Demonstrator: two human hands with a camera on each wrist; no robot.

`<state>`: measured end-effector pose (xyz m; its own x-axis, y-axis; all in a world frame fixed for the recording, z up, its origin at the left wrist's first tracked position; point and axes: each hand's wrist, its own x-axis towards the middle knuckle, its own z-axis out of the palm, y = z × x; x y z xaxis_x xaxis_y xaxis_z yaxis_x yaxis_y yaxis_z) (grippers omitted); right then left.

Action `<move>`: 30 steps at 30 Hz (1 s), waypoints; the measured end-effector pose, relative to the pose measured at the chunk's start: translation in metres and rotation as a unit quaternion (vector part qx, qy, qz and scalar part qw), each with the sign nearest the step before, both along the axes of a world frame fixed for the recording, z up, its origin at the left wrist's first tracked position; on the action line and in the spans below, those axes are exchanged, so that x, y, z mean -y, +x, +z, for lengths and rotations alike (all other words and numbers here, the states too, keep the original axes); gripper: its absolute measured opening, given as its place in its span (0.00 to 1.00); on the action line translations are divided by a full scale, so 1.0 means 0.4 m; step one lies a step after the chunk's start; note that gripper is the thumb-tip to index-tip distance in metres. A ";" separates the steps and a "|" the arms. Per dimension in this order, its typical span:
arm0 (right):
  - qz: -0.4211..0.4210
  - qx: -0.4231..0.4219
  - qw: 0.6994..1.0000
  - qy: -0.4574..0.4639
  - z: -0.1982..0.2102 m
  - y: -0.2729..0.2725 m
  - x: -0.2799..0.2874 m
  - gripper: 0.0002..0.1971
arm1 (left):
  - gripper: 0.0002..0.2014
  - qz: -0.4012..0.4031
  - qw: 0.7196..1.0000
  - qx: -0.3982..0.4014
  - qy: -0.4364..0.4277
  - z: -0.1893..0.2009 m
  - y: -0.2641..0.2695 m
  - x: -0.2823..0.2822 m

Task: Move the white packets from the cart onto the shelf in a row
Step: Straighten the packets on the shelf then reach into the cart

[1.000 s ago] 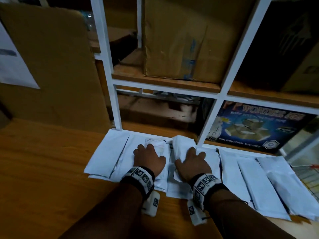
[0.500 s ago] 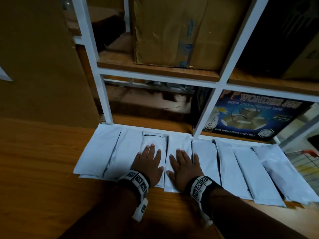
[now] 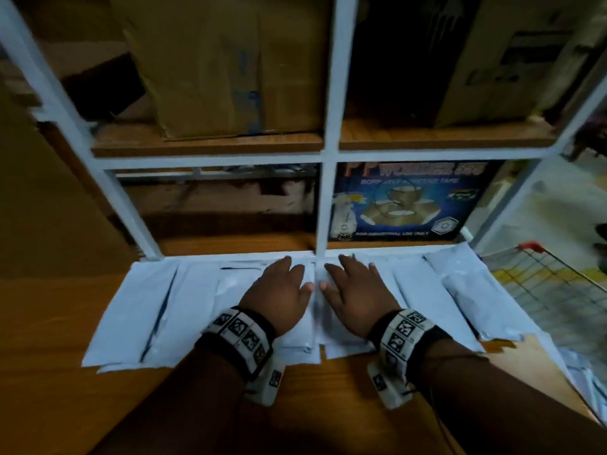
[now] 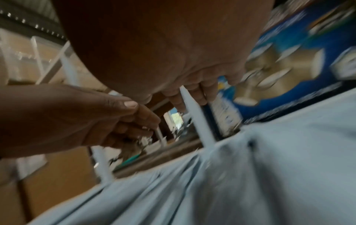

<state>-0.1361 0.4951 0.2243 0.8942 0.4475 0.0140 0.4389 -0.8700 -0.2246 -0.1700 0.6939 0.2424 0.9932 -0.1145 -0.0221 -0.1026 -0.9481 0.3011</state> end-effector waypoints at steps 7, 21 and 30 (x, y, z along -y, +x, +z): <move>-0.128 0.022 0.990 0.056 0.075 0.040 0.434 0.41 | 0.27 -0.087 0.996 -0.008 0.003 0.099 0.106 0.408; -0.412 -0.062 0.906 0.075 -0.025 0.002 1.402 0.39 | 0.20 -0.202 0.976 -0.071 0.046 0.116 0.240 1.329; -0.447 -0.227 0.860 0.094 -0.357 -0.010 1.629 0.35 | 0.17 -0.238 0.918 -0.237 0.208 -0.168 0.327 1.704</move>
